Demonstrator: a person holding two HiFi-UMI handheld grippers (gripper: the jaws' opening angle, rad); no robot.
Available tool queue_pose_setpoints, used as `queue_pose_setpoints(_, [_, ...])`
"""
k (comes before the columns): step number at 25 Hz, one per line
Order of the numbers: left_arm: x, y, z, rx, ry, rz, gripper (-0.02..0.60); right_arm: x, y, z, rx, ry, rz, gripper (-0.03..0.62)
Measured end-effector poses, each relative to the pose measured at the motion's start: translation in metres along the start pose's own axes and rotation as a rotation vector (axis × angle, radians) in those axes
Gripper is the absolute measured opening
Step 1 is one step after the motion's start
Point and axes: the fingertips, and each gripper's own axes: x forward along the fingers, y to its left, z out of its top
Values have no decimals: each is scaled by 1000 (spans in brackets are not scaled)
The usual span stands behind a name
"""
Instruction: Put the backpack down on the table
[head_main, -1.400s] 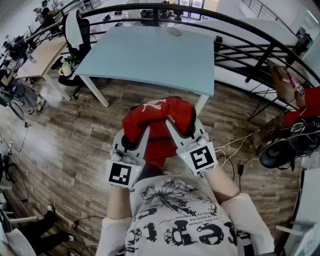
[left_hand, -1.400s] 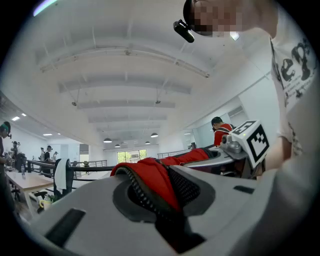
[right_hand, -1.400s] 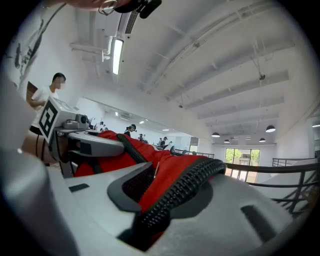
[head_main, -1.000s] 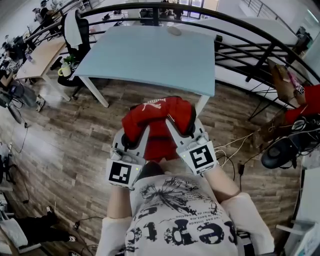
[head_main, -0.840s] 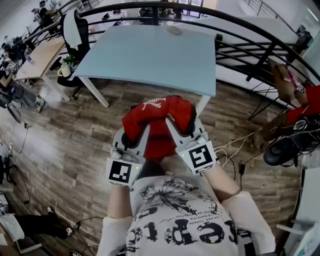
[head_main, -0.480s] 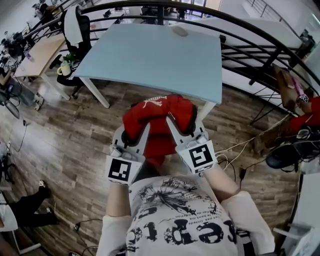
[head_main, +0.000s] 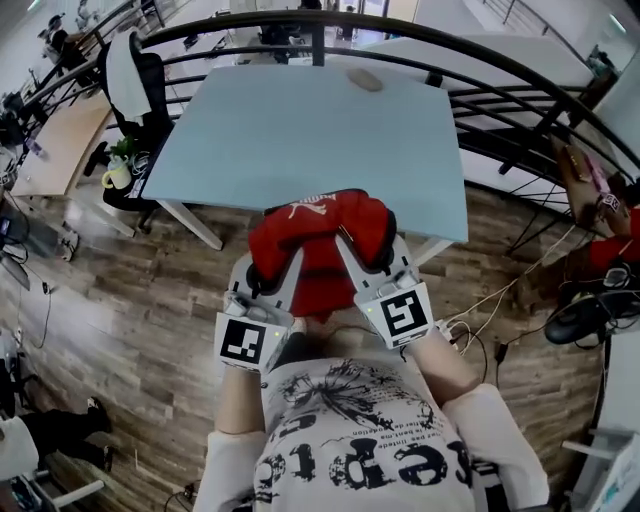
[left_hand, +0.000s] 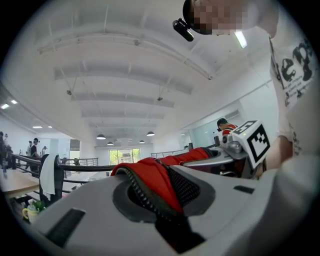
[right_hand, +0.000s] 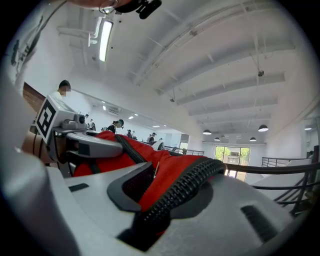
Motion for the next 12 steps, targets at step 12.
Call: queue_pose_setpoints(12, [95,175,-7,24,2,-137,74,185,-43,11,25,16,-135,94])
